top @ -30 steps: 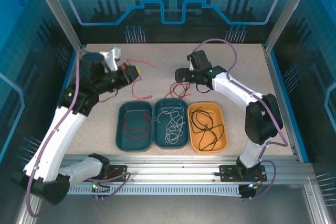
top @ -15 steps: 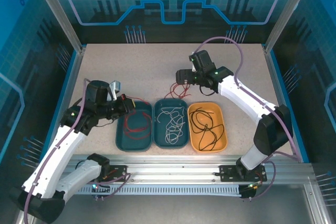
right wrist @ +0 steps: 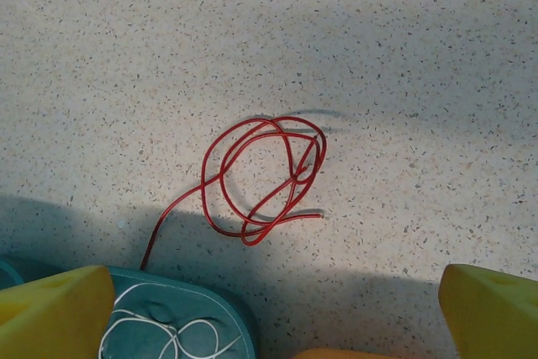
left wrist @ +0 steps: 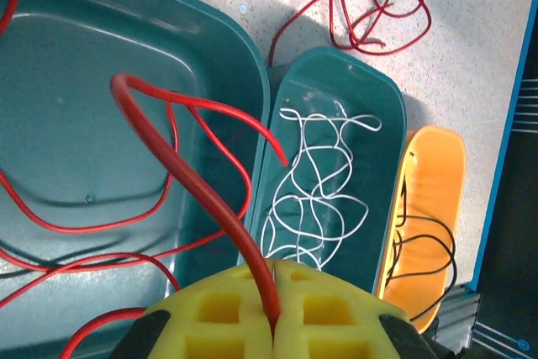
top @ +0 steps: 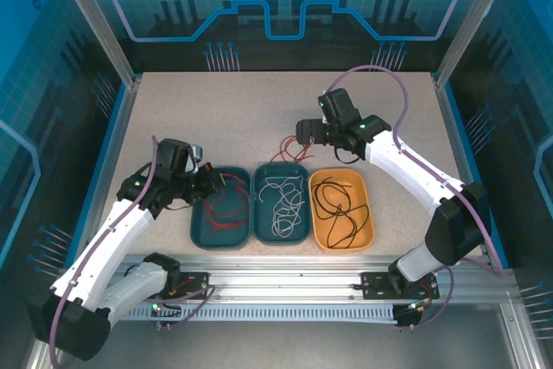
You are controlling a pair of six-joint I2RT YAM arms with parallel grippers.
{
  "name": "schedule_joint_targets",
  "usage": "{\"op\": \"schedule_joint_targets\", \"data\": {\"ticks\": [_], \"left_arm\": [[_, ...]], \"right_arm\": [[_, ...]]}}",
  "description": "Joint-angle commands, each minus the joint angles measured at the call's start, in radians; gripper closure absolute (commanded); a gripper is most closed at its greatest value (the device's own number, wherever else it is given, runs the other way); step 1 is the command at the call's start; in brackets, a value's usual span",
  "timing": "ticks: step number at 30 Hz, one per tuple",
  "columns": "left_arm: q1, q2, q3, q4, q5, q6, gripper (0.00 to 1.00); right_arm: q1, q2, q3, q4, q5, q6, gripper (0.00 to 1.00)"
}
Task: Untangle the cables
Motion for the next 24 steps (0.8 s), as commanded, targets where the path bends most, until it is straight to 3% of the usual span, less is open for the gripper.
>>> {"op": "schedule_joint_targets", "data": {"ticks": [1,7,18,24], "left_arm": [[0.032,0.015,-0.026,0.056,0.036,-0.022,1.00],[0.085,0.045,-0.076,0.117,0.088,-0.034,0.99],[0.128,0.162,-0.114,0.164,0.074,0.029,0.93],[0.130,0.203,-0.115,0.151,0.043,0.063,0.82]], "right_arm": [[0.010,-0.015,-0.018,-0.009,0.004,0.020,0.00],[0.012,-0.027,-0.036,-0.005,0.001,0.028,0.00],[0.016,-0.024,-0.043,-0.002,-0.008,0.036,0.00],[0.021,-0.024,-0.045,-0.001,-0.011,0.034,0.00]]}}
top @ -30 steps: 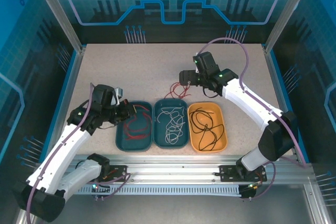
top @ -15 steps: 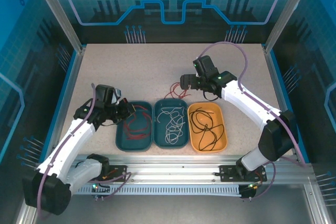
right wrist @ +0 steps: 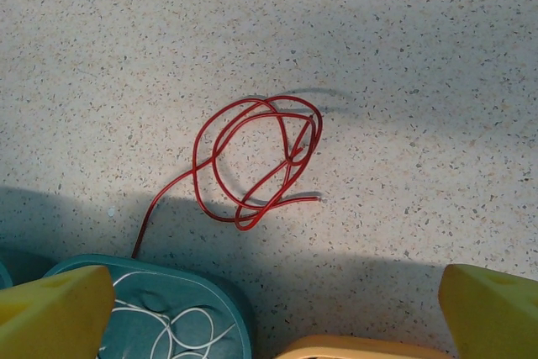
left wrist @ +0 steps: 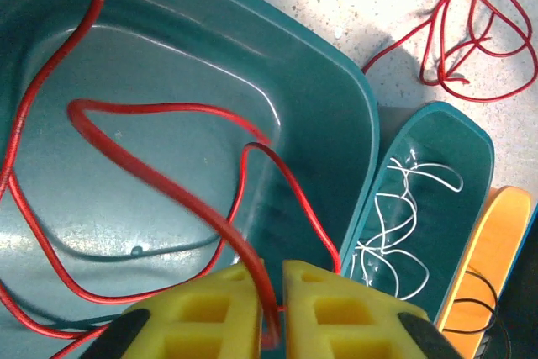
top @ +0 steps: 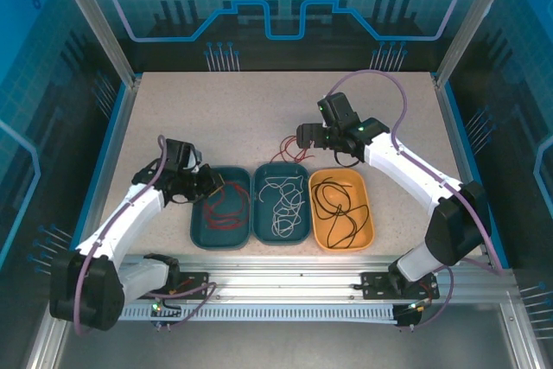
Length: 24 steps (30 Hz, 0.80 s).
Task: Untangle the cables
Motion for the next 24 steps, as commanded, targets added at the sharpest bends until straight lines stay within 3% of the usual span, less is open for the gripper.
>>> {"op": "schedule_joint_targets", "data": {"ticks": [1,10,21,24], "left_arm": [[0.012,0.017,-0.009,-0.005,-0.017,0.041,0.80],[0.012,0.007,0.013,-0.073,-0.051,0.078,0.57],[0.012,-0.130,0.133,-0.201,-0.057,0.066,0.28],[0.011,-0.164,0.157,-0.218,-0.059,0.058,0.15]], "right_arm": [[0.016,-0.023,-0.010,-0.003,-0.008,0.014,0.00],[0.028,-0.019,-0.003,-0.007,-0.002,0.010,0.00],[0.031,0.060,0.062,-0.129,0.078,0.032,0.00],[0.031,0.081,0.073,-0.140,0.079,0.031,0.00]]}}
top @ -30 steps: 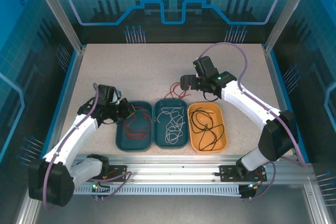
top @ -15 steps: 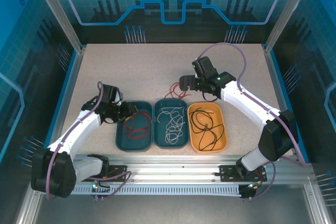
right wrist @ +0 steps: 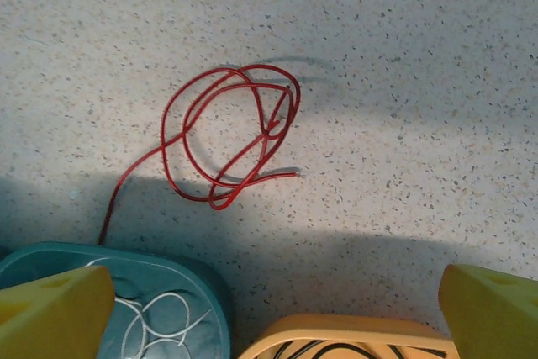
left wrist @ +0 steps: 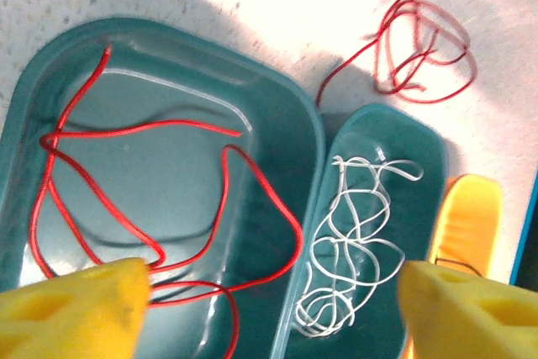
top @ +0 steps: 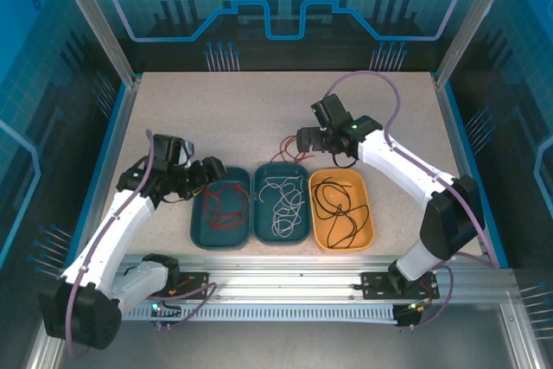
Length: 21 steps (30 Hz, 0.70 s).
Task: Untangle the cables
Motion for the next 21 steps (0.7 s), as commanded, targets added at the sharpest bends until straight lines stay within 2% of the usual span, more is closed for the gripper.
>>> {"op": "schedule_joint_targets", "data": {"ticks": [1,2,6,11,17,21], "left_arm": [[0.007,-0.043,0.042,-0.062,-0.006,-0.003,0.06],[0.007,-0.055,0.046,-0.061,-0.012,-0.006,0.01],[0.007,-0.097,0.033,-0.017,-0.044,-0.037,0.01],[0.007,-0.147,-0.011,0.072,-0.064,-0.084,0.01],[0.007,-0.202,-0.032,0.086,-0.121,-0.088,0.01],[0.007,-0.241,-0.048,0.088,-0.161,-0.086,0.01]], "right_arm": [[0.011,0.033,0.040,-0.057,0.026,0.017,0.00],[0.010,0.044,0.046,-0.058,0.025,0.016,0.00],[-0.008,0.099,0.074,-0.050,-0.006,0.013,0.08],[-0.035,0.205,0.143,-0.052,-0.088,0.026,0.25],[-0.037,0.320,0.209,-0.071,-0.104,0.060,0.39],[-0.040,0.358,0.205,-0.055,-0.112,0.086,0.44]]}}
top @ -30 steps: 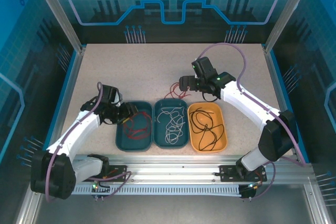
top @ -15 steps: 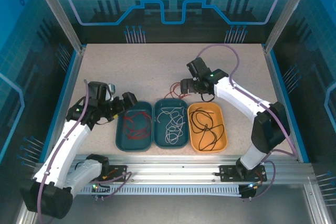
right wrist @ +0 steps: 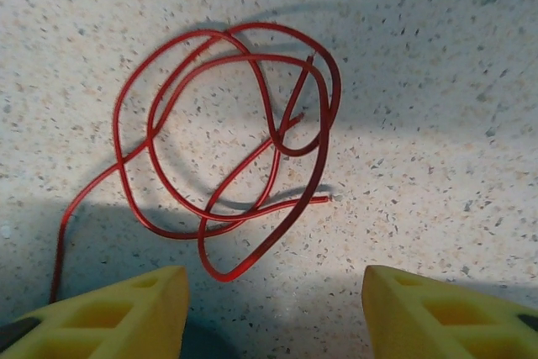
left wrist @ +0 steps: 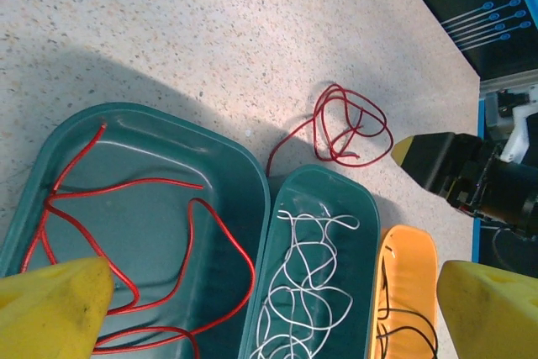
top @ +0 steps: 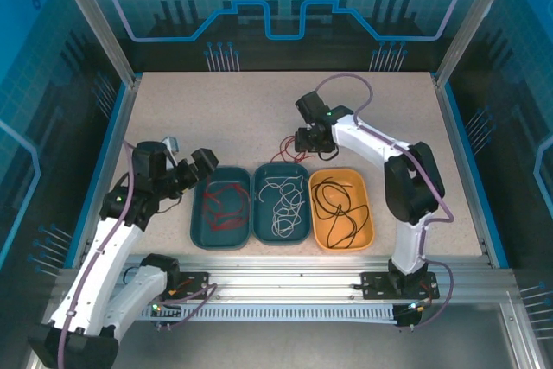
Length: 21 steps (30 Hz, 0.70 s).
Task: Untangle the cables
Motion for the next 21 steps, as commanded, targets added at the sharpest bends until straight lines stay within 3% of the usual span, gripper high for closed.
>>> {"op": "schedule_joint_targets", "data": {"ticks": [1,7,12,21], "left_arm": [[0.007,-0.039,-0.021,0.024,-0.062,-0.008,0.01],[0.006,-0.087,-0.036,0.039,-0.118,-0.016,0.01],[0.007,-0.097,-0.040,0.042,-0.132,-0.015,0.01],[0.007,-0.097,-0.046,0.041,-0.145,-0.010,0.01]], "right_arm": [[-0.011,0.033,0.023,-0.009,-0.031,0.038,0.45],[-0.012,0.066,0.023,0.017,-0.054,0.058,0.48],[-0.016,0.089,0.026,0.026,-0.071,0.070,0.57],[-0.030,0.068,0.053,0.062,-0.099,0.018,0.93]]}}
